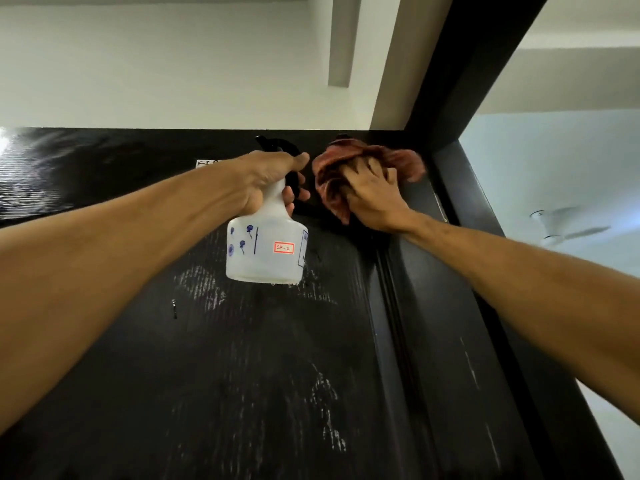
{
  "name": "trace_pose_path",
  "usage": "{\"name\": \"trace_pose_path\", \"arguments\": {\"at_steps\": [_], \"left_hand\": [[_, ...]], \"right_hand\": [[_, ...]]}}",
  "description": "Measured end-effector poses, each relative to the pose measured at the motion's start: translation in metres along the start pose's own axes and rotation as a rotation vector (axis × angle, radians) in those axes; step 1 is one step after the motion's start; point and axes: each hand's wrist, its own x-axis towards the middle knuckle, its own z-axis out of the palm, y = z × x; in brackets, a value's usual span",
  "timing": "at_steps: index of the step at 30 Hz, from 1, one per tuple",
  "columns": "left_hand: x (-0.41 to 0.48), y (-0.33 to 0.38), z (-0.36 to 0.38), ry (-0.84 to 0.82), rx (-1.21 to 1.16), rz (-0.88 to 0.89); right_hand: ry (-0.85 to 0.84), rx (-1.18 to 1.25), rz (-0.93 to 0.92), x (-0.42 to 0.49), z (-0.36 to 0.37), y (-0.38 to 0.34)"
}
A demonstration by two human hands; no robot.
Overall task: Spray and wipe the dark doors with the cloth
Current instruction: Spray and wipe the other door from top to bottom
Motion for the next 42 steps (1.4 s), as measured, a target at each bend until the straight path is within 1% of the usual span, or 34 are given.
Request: {"name": "trace_pose_path", "arguments": {"at_steps": [1,2,3,5,6,7,10,11,12,14,15,16,17,19,20,21,23,24,25,26,28,30,31,32,33,34,35,36,37,38,39,40,41,42], "left_hand": [[0.001,-0.001,0.005,-0.005,0.012,0.001],[0.002,-0.002,0.012,-0.009,0.029,0.003],[0.003,-0.002,0.018,-0.012,0.041,0.005],[0.006,0.001,0.028,-0.026,0.042,0.003],[0.008,0.003,0.031,-0.034,0.025,0.001],[0.01,0.004,0.031,-0.044,-0.003,0.001],[0.014,0.006,0.033,-0.083,-0.06,-0.006],[0.016,0.008,0.036,-0.092,-0.057,-0.003],[0.017,0.009,0.04,-0.091,-0.052,0.002],[0.021,0.013,0.048,-0.079,-0.049,0.013],[0.022,0.015,0.05,-0.078,-0.058,0.016],[0.024,0.017,0.049,-0.078,-0.076,0.02],[0.026,0.019,0.046,-0.075,-0.098,0.024],[0.027,0.022,0.037,-0.048,-0.111,0.03],[0.027,0.022,0.032,-0.03,-0.093,0.035],[0.027,0.023,0.027,-0.012,-0.071,0.044],[0.026,0.024,0.016,0.011,-0.031,0.051],[0.025,0.026,0.006,0.026,-0.017,0.053],[0.024,0.027,-0.005,0.044,-0.008,0.054],[0.022,0.029,-0.018,0.068,0.002,0.052],[0.018,0.03,-0.042,0.105,0.027,0.042],[0.014,0.026,-0.06,0.115,0.037,0.021],[0.012,0.024,-0.067,0.114,0.038,0.016],[0.01,0.022,-0.073,0.112,0.047,0.013],[0.008,0.022,-0.079,0.111,0.07,0.007],[0.006,0.022,-0.086,0.116,0.096,0.001],[0.003,0.022,-0.097,0.127,0.111,-0.005],[0.002,0.021,-0.109,0.142,0.112,-0.012],[0.001,0.021,-0.119,0.154,0.113,-0.019],[0.001,0.019,-0.124,0.16,0.119,-0.027],[0.002,0.017,-0.128,0.157,0.124,-0.036],[0.003,0.015,-0.128,0.147,0.118,-0.042],[0.004,0.013,-0.126,0.137,0.11,-0.042],[0.005,0.012,-0.121,0.128,0.109,-0.035]], "right_hand": [[0.014,0.032,-0.053,-0.007,0.004,0.005],[0.036,0.08,-0.005,-0.01,0.001,0.017],[0.069,0.109,0.121,-0.007,-0.005,0.033],[0.098,0.129,0.443,-0.004,-0.018,0.064],[0.087,0.128,0.517,-0.004,-0.019,0.067],[0.069,0.119,0.471,-0.006,-0.018,0.061],[-0.018,0.055,0.04,-0.017,0.003,0.041],[-0.031,0.063,-0.008,-0.018,0.004,0.046],[0.001,0.068,0.038,-0.013,0.0,0.056],[0.084,0.132,0.313,0.0,-0.011,0.078],[0.076,0.135,0.413,0.005,-0.013,0.081],[0.041,0.112,0.408,0.008,-0.014,0.074],[0.01,0.077,0.29,0.01,-0.014,0.061],[-0.018,0.036,-0.012,0.014,-0.004,0.039],[-0.025,0.04,-0.041,0.017,-0.001,0.039],[-0.013,0.069,0.028,0.022,-0.004,0.041],[0.053,0.095,0.321,0.037,-0.008,0.049],[0.061,0.07,0.432,0.045,-0.007,0.045],[0.037,0.04,0.465,0.051,-0.006,0.029],[0.013,0.029,0.408,0.058,-0.003,0.005],[-0.036,0.04,0.141,0.067,0.009,-0.049],[-0.136,0.11,-0.042,0.074,0.021,-0.077],[-0.174,0.157,-0.042,0.08,0.017,-0.074],[-0.165,0.205,0.028,0.089,0.013,-0.063],[-0.114,0.222,0.16,0.096,0.007,-0.05],[-0.053,0.198,0.304,0.102,0.004,-0.038],[-0.024,0.137,0.397,0.104,0.005,-0.04],[-0.039,0.085,0.402,0.105,0.009,-0.056],[-0.053,0.054,0.311,0.103,0.012,-0.08],[-0.062,0.068,0.163,0.101,0.018,-0.107],[-0.091,0.115,0.025,0.098,0.023,-0.132],[-0.135,0.181,-0.059,0.099,0.027,-0.142],[-0.178,0.227,-0.08,0.101,0.026,-0.139],[-0.183,0.271,-0.045,0.105,0.02,-0.125]]}}
